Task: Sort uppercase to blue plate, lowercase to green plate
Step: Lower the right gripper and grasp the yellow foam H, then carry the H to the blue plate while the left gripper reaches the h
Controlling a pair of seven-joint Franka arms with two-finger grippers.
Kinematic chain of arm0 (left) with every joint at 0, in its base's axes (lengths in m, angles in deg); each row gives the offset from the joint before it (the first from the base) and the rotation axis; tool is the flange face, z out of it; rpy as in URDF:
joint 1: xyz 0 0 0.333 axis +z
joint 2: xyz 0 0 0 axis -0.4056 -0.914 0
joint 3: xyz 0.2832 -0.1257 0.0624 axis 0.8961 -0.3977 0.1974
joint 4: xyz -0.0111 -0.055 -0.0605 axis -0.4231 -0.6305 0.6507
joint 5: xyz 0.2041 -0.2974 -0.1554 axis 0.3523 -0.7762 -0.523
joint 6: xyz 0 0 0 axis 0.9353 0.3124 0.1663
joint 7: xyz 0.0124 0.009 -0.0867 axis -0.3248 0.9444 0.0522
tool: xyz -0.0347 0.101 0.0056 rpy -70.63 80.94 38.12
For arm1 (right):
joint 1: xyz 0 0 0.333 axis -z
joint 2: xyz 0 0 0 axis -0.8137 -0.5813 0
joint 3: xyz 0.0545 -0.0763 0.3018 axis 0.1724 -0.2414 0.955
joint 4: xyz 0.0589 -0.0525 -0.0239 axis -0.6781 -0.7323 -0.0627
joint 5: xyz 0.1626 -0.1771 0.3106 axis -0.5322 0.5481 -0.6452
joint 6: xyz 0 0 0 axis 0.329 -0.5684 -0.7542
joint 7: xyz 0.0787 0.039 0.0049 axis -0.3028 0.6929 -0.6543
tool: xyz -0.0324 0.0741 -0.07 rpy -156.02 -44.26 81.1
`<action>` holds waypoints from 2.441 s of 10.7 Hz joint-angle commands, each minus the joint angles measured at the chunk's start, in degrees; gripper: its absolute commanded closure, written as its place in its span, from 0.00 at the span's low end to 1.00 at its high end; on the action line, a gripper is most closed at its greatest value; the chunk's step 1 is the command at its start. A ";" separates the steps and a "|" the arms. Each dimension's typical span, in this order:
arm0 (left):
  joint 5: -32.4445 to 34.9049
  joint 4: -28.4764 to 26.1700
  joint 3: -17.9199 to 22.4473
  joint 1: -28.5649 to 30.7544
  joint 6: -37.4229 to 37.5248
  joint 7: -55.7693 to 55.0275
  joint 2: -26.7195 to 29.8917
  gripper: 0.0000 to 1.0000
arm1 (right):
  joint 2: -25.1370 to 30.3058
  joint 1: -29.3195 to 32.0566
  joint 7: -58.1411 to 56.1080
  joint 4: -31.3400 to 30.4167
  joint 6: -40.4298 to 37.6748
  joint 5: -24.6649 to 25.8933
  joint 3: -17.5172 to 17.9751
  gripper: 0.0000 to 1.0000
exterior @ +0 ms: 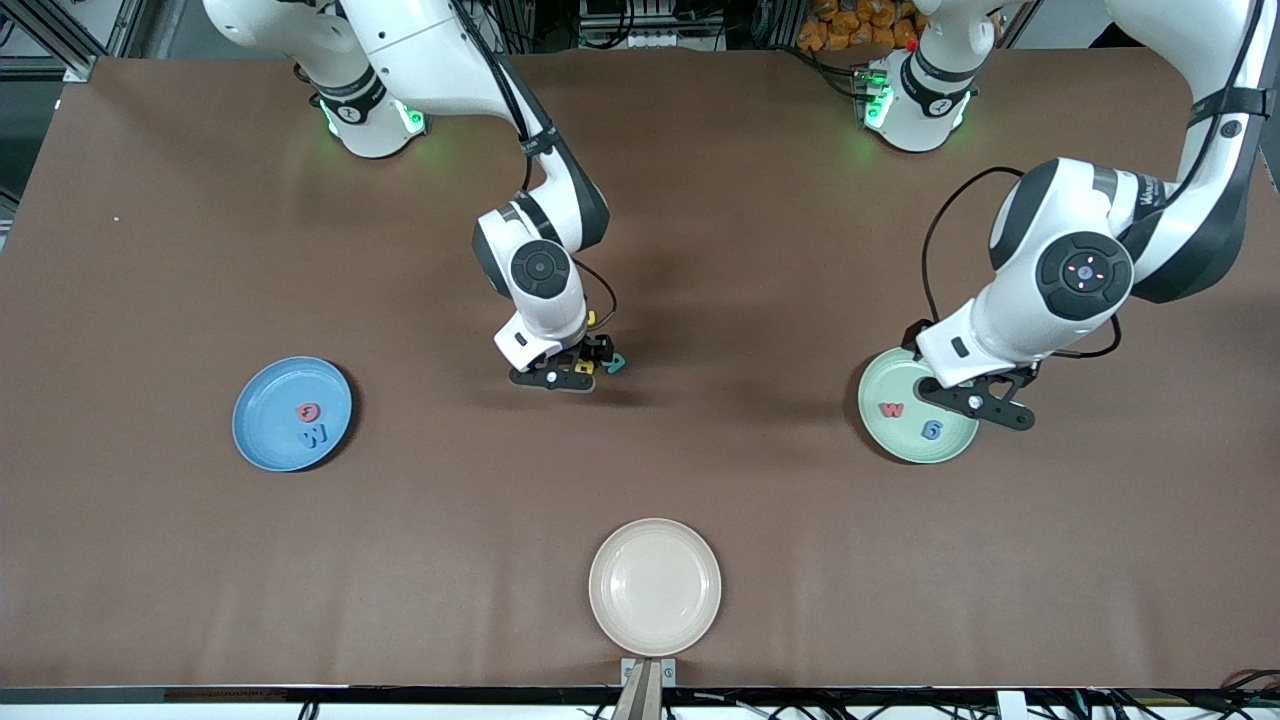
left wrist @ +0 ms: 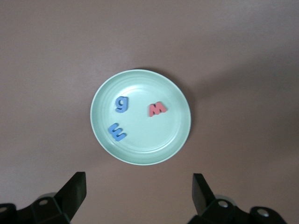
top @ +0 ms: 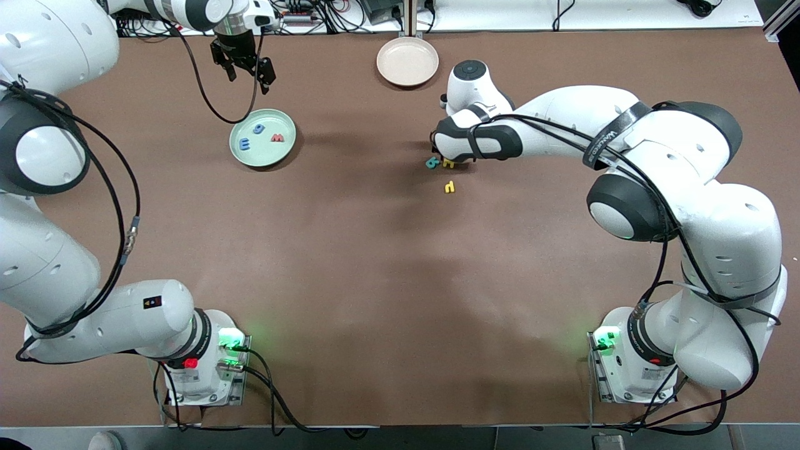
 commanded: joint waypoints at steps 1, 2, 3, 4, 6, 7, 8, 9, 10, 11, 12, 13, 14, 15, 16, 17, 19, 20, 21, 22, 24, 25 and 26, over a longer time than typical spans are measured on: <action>-1.98 0.17 0.24 0.31 1.12 2.13 1.50 0.00 | 0.67 0.41 3.41 -1.35 1.38 2.34 1.36 0.00; -1.98 0.26 0.24 0.22 1.12 2.13 1.50 0.00 | 0.23 0.41 4.12 -1.35 1.90 2.87 1.36 0.00; -1.98 0.26 0.24 0.22 1.12 2.13 1.42 0.00 | -0.12 0.41 4.30 -1.35 2.86 3.57 1.36 0.00; -1.98 0.26 0.24 0.22 1.12 2.13 1.42 0.00 | -0.39 0.49 4.30 -1.44 3.05 3.66 1.36 0.00; -1.98 0.26 0.24 0.22 1.12 2.13 1.42 0.00 | -0.56 0.58 4.30 -1.44 3.22 3.75 1.36 0.00; -1.98 0.26 0.24 0.22 1.12 2.13 1.33 0.00 | -0.65 0.67 4.30 -1.44 3.22 4.10 1.36 0.00; -1.98 0.26 0.24 0.22 1.03 2.05 1.24 0.00 | -0.83 0.67 4.38 -1.44 3.75 4.10 1.45 0.00; -1.98 0.26 0.32 0.22 1.03 2.05 1.15 0.00 | -1.00 0.58 5.34 -1.44 4.36 4.10 1.45 0.00; -1.98 0.26 0.32 0.22 1.03 2.05 1.15 0.00 | -1.27 0.58 5.79 -1.44 4.63 4.10 1.45 0.00; -1.98 0.26 0.24 0.22 1.03 2.05 1.15 0.00 | -1.27 0.58 5.79 -1.44 4.98 4.10 1.54 0.00; -1.98 0.26 0.24 0.13 1.12 2.05 1.15 0.00 | -1.27 0.58 5.79 -1.44 4.98 4.10 1.45 0.01; -1.98 0.26 0.24 0.05 1.03 2.05 1.15 0.00 | -1.27 0.58 5.79 -1.44 4.98 4.10 1.54 0.09; -1.98 0.35 0.24 -0.04 1.03 2.05 1.15 0.00 | -1.27 0.58 5.79 -1.44 4.98 4.10 1.54 0.21; -1.98 0.43 0.24 -0.04 1.03 1.96 1.15 0.00 | -1.27 0.58 5.79 -1.44 4.98 4.02 1.54 0.52; -1.98 0.96 0.32 -0.74 1.12 1.61 1.15 0.00 | -1.27 0.58 5.79 -1.35 4.98 4.02 1.54 0.98; -1.98 1.05 0.32 -1.09 1.12 1.43 1.07 0.00 | -1.18 0.67 5.88 -1.35 4.98 4.02 1.97 1.00; -1.98 1.05 0.24 -1.27 1.03 1.43 1.07 0.00 | -0.92 0.76 5.88 -1.35 5.16 3.93 1.98 1.00; -2.07 1.05 0.24 -1.53 1.12 1.34 1.07 0.00 | -0.66 0.85 5.88 -1.35 5.07 3.93 1.98 1.00; -2.07 1.05 0.24 -1.97 1.03 1.34 1.07 0.00 | -0.22 1.37 5.88 -1.26 4.98 3.93 1.98 1.00; -2.07 0.96 0.24 -2.32 1.12 1.34 1.07 0.00 | 0.92 2.42 5.18 -1.26 4.37 3.93 1.98 1.00; -5.21 0.96 -0.56 -3.20 1.12 0.99 0.98 0.00 | 4.08 6.63 -0.41 -1.26 1.23 3.84 2.07 1.00; -7.75 0.96 -0.56 -3.64 1.12 0.82 0.80 0.00 | 5.66 9.43 -4.71 -1.26 -1.58 3.75 2.24 1.00; -9.87 0.96 -0.56 -5.12 1.03 -0.49 0.71 0.00 | 6.89 11.72 -8.93 -1.26 -3.87 3.75 2.24 1.00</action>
